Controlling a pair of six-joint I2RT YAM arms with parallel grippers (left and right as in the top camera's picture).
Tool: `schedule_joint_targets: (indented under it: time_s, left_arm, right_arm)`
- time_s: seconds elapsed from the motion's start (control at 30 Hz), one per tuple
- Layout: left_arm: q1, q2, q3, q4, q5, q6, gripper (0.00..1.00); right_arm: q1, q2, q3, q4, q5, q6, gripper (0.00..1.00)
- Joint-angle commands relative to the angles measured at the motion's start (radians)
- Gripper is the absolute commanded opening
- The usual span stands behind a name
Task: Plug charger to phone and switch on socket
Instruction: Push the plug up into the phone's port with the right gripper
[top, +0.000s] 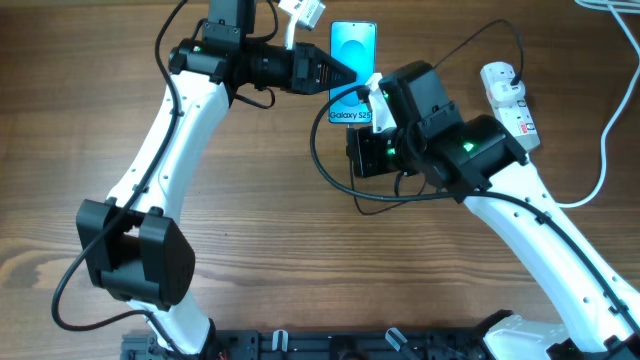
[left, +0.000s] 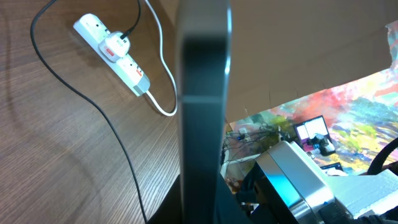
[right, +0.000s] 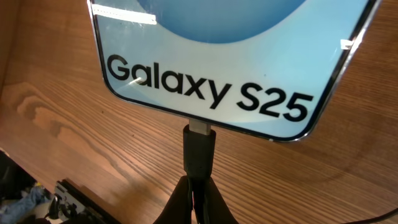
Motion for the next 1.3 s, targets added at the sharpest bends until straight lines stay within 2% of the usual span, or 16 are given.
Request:
schedule_joint_targets:
  time_s: [0.0, 0.8, 0.97, 1.27]
  left_arm:
    - [0.005, -0.002, 0.010, 0.003, 0.042, 0.024, 0.04]
    - [0.005, -0.002, 0.010, 0.000, 0.072, 0.025, 0.04]
    - [0.005, -0.002, 0.010, -0.043, 0.071, 0.077, 0.04]
    - [0.005, -0.002, 0.010, -0.058, 0.072, 0.095, 0.04]
  right_arm:
    - [-0.002, -0.022, 0.024, 0.010, -0.016, -0.019, 0.04]
    - [-0.002, -0.022, 0.024, 0.030, -0.015, -0.020, 0.04]
    - [-0.011, -0.022, 0.024, 0.037, -0.014, -0.021, 0.04]
    - [-0.023, -0.022, 0.024, 0.040, -0.015, -0.022, 0.04]
